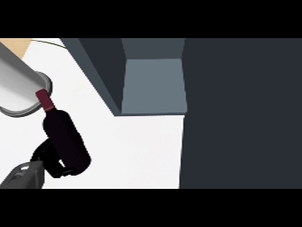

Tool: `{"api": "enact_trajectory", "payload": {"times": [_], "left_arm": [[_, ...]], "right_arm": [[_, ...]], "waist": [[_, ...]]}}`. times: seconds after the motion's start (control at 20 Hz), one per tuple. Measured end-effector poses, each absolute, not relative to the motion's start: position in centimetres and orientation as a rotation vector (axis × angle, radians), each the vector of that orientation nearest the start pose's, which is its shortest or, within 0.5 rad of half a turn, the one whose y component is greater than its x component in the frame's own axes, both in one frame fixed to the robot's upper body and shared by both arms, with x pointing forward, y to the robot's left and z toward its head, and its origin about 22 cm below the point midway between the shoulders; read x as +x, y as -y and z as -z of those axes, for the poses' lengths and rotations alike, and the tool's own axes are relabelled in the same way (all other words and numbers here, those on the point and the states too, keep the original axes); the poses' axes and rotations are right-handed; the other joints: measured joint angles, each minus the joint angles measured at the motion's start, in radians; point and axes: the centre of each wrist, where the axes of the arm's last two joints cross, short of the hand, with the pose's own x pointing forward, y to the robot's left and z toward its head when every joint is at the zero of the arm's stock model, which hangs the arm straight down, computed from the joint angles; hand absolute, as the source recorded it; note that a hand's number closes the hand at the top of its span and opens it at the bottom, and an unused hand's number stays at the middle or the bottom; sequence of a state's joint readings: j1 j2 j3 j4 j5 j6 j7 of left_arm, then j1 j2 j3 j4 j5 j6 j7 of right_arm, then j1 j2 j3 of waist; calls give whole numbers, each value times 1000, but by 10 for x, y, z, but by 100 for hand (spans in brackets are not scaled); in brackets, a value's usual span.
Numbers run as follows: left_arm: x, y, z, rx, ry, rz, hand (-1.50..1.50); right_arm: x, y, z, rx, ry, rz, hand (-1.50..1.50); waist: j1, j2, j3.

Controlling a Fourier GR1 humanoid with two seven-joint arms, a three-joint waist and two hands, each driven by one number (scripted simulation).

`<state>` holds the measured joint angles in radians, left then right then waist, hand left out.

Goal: Pick up the wine, place it into the cabinet and close the cabinet

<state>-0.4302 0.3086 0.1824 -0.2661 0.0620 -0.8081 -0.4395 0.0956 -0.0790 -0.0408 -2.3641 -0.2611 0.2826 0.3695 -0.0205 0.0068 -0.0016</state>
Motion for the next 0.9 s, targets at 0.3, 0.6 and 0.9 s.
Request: {"api": "enact_trajectory", "payload": {"times": [0.3,0.6,0.9], "left_arm": [[246,-338,143,-480,1269,23,150],[210,-315,162,-269,1542,-149,150],[180,-303,166,-250,1632,-205,150]], "right_arm": [[164,249,-163,224,1907,-266,-150],[161,256,-160,209,1899,-244,-150],[162,257,-157,214,1891,-249,-150]], "waist": [[16,-6,1],[35,-16,7],[31,-14,8]]}}
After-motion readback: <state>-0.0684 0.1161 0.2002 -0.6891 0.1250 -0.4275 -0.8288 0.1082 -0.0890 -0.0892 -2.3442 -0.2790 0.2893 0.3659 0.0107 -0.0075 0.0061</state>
